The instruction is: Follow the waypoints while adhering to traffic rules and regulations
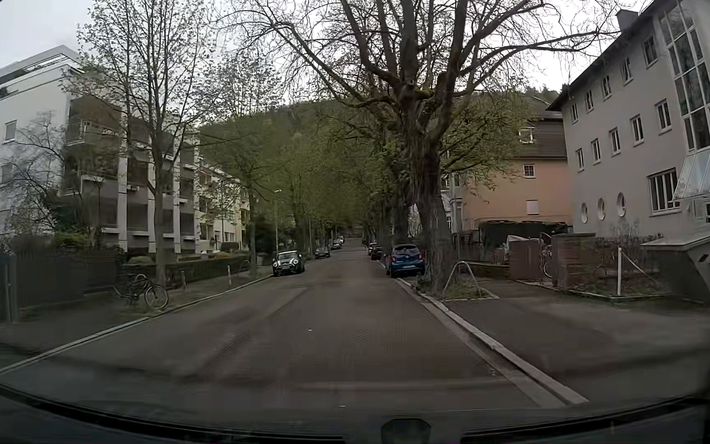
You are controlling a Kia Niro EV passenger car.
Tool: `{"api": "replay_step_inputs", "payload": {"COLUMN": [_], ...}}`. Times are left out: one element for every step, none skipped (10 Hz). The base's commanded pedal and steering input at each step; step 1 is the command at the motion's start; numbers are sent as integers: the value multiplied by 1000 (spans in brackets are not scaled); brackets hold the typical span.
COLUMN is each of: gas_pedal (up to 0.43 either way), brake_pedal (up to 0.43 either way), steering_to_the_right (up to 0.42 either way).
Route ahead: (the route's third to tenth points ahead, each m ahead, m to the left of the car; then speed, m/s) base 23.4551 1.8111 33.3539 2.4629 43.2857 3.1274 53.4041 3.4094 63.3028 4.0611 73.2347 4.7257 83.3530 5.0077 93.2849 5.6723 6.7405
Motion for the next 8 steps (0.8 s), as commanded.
{"api": "replay_step_inputs", "payload": {"gas_pedal": [138, 138, 138, 138, 138, 138, 138, 130], "brake_pedal": [0, 0, 0, 0, 0, 0, 0, 0], "steering_to_the_right": [-8, -8, -10, -11, -12, -12, -12, -12]}}
